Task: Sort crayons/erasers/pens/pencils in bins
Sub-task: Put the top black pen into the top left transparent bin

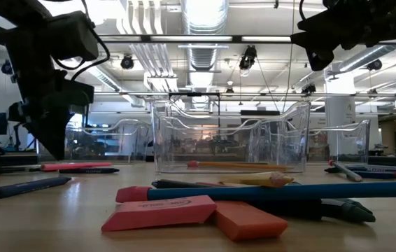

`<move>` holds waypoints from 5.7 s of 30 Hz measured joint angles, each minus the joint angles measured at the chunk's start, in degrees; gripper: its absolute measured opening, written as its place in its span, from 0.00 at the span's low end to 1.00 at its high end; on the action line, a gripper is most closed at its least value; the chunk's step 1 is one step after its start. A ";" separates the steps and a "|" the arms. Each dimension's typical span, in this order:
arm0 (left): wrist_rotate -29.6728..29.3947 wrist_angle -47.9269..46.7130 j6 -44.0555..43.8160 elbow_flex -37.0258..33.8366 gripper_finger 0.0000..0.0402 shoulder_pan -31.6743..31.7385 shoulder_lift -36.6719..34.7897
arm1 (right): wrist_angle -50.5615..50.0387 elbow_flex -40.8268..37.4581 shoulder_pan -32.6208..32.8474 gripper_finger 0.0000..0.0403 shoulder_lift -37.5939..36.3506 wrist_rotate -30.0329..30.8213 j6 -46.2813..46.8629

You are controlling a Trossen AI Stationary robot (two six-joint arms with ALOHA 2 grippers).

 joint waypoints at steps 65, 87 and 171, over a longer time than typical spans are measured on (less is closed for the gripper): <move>-5.86 -10.88 5.00 10.38 0.00 0.28 -1.11 | -0.02 -0.02 0.00 0.34 0.00 0.00 -0.04; -13.54 -24.97 13.62 30.36 0.00 0.52 -2.79 | -0.04 -0.07 0.00 0.34 -0.01 0.00 -0.01; -24.68 -6.57 29.70 7.64 0.01 7.54 -24.93 | -0.31 -0.07 0.00 0.34 -0.01 1.56 -0.43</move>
